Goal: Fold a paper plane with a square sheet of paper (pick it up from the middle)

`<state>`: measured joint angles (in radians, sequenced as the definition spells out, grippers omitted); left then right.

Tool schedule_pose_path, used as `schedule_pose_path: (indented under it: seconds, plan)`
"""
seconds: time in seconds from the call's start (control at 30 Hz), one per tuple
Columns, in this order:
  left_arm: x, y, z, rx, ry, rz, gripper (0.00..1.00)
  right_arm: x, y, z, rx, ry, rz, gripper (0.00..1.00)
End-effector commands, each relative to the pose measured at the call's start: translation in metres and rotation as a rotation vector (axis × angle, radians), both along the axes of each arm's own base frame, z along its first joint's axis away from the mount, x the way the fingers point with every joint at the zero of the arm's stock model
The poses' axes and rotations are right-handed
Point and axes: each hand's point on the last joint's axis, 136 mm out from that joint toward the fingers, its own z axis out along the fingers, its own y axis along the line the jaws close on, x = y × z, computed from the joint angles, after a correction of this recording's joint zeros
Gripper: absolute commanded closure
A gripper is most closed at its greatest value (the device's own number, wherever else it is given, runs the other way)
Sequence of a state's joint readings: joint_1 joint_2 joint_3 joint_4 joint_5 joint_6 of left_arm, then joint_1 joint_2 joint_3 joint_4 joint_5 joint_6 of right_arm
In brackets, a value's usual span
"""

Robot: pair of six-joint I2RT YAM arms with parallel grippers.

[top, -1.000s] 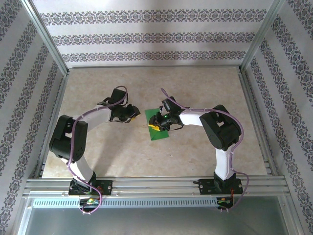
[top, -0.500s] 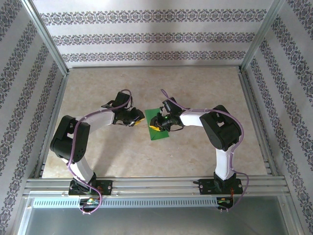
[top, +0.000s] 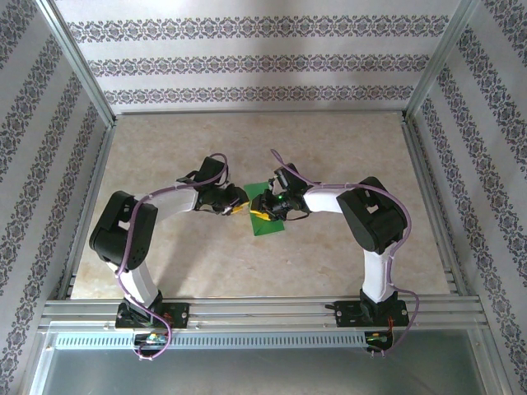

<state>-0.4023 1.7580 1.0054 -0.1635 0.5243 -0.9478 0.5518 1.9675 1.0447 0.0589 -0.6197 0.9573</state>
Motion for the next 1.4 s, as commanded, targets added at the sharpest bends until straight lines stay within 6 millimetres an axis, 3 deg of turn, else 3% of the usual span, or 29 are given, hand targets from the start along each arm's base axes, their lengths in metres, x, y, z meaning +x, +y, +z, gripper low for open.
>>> schedule_pose_path:
  seconds: [0.0, 0.17, 0.43, 0.67, 0.9, 1.37]
  plan:
    - [0.002, -0.006, 0.001, -0.016, -0.011, -0.007, 0.69, -0.015, -0.028, -0.038, -0.123, 0.077, -0.033, 0.66]
    - [0.006, -0.005, 0.000, -0.004, -0.015, 0.001, 0.69, -0.014, -0.030, -0.041, -0.119, 0.084, -0.033, 0.81]
    - [0.004, -0.016, 0.003, -0.023, -0.021, -0.038, 0.73, -0.016, -0.033, -0.046, -0.138, 0.103, -0.039, 0.97]
    - [0.001, -0.033, -0.003, -0.022, -0.014, -0.079, 0.84, -0.017, -0.034, -0.050, -0.153, 0.125, -0.039, 1.00]
    - [0.004, -0.034, -0.014, 0.016, 0.002, -0.076, 0.94, -0.018, -0.034, -0.051, -0.158, 0.129, -0.036, 1.00]
    - [-0.002, -0.030, -0.034, 0.093, 0.038, -0.101, 1.00, -0.016, -0.032, -0.049, -0.153, 0.135, -0.040, 1.00]
